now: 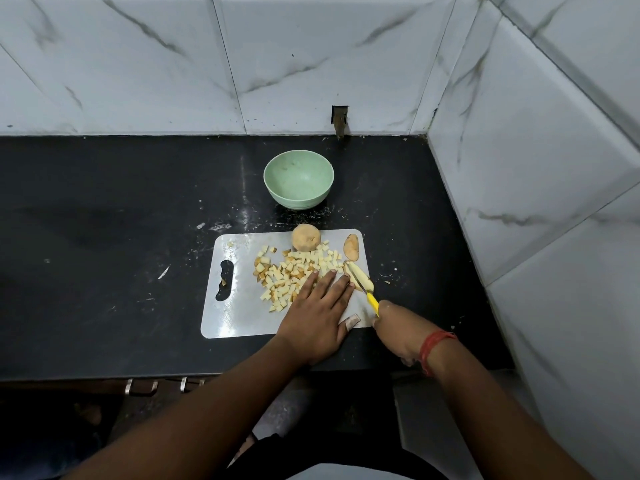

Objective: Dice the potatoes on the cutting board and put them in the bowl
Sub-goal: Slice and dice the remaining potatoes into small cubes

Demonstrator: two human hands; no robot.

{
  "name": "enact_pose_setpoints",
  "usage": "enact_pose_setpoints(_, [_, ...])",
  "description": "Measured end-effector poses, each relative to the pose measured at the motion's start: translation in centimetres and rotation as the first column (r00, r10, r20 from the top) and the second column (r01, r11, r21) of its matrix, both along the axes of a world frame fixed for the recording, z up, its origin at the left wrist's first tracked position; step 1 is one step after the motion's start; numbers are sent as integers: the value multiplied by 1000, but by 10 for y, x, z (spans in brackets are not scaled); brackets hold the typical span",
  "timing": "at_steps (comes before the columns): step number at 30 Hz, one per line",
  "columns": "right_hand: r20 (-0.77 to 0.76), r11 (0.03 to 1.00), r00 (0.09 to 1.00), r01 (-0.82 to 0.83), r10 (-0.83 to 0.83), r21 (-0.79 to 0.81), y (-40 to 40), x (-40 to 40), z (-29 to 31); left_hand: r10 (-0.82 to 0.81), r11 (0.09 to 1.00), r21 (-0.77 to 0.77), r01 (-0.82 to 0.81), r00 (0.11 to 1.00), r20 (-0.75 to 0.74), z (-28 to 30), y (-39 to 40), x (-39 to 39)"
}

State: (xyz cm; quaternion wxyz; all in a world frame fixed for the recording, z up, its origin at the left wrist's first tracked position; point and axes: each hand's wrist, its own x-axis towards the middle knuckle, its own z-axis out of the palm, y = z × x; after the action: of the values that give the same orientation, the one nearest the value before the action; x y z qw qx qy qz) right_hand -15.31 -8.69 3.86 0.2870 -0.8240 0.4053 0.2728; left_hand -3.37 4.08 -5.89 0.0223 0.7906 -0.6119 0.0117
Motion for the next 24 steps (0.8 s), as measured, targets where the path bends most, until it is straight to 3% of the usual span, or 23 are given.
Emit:
enact_pose_setpoints(6, [94,1000,995,-22,22,8,2,-19,-13,4,1000,-15,-4,1000,9,1,0,-1])
enact_pose_setpoints(15, [-34,976,978,-206,204,-67,5,-32,-4,6,1000,4,-6,1000,9,2,0,0])
enact_pose_setpoints(24, [-20,972,971,-237,237,-2,-10,-49,3,2,1000,20,-2,1000,12,4,0,0])
